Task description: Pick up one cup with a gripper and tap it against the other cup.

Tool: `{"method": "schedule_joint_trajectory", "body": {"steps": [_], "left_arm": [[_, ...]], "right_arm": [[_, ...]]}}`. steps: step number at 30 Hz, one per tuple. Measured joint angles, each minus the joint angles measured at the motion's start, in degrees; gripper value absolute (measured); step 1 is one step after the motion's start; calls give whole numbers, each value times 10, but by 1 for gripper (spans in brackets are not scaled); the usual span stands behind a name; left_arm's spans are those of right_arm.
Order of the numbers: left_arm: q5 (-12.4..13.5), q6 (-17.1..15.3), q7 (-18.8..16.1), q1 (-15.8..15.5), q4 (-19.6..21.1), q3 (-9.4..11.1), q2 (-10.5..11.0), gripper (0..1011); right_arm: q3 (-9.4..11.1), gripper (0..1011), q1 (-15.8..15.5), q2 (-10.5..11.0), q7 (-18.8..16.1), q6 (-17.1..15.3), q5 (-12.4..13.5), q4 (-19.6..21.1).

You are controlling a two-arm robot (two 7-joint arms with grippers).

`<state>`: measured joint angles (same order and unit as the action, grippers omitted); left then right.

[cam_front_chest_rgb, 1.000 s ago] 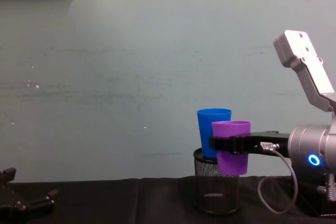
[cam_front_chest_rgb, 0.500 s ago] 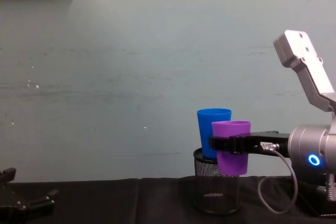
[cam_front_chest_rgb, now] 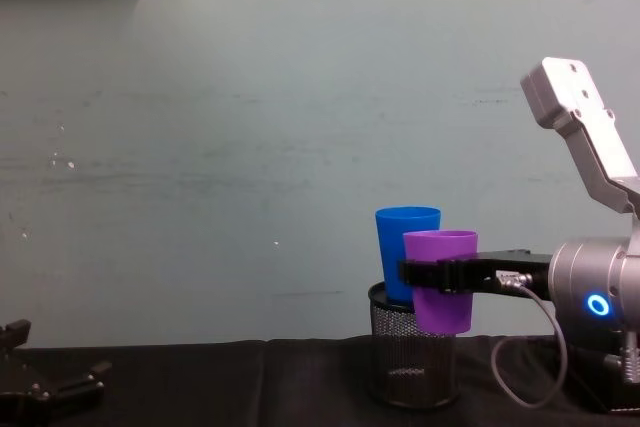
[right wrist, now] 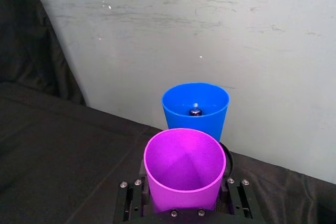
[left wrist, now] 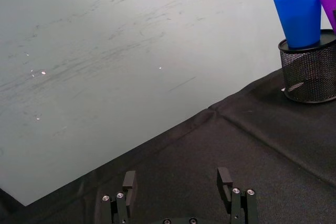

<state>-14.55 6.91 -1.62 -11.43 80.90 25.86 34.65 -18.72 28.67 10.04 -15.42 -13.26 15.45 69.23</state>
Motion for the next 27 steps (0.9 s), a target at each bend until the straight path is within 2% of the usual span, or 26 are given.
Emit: {"method": "schedule_joint_trajectory", "body": {"steps": [27], "left_arm": [[0,0,0,0,0,0,0,1000]], "right_arm": [[0,715,0,0,0,0,0,0]]}}
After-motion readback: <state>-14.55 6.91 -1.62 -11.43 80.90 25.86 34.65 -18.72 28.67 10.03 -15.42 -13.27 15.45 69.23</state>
